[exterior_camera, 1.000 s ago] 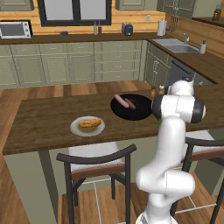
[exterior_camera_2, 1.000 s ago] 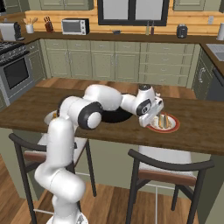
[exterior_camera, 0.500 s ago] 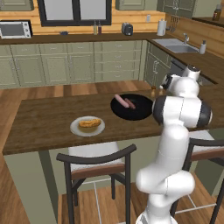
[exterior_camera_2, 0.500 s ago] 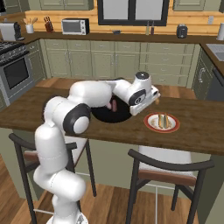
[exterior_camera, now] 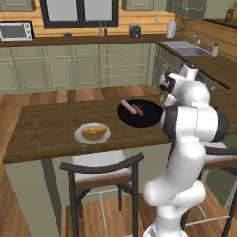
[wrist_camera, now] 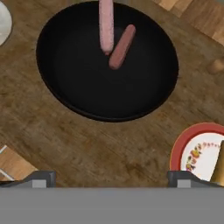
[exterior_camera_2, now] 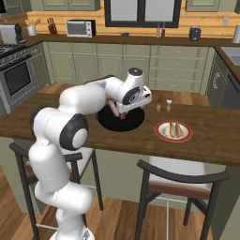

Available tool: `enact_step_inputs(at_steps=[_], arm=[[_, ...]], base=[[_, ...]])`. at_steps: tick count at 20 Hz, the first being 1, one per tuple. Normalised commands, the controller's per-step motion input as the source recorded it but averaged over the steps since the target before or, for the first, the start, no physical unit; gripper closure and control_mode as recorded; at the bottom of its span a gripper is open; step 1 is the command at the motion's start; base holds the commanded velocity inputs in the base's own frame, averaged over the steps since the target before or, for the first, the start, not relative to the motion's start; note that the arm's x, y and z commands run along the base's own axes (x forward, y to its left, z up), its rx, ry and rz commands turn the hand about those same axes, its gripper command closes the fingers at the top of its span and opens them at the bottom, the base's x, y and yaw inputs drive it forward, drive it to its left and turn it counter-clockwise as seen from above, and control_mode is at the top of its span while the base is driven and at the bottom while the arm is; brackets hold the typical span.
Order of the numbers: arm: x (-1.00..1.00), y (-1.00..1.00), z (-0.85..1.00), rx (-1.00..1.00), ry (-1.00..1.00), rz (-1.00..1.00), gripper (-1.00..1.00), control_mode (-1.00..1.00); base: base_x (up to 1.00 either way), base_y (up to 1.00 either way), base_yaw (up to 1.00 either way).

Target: Place one bun and one sausage from the bowl on each plate.

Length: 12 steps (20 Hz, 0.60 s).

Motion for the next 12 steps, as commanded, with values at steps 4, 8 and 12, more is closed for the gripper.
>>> enact_step_inputs(at_steps=[4, 8, 12], arm=[[0.0, 1.0, -0.23, 0.25, 0.0, -0.17, -1.0, -1.0], [0.04, 1.0, -0.21, 0.12, 0.0, -0.18, -1.0, -1.0], [0.0, 0.65, 0.41, 0.0, 0.04, -0.09, -1.0, -1.0]], base=[[0.0, 0.0, 0.0], [0.0, 0.0, 0.0], [0.0, 0.0, 0.0]])
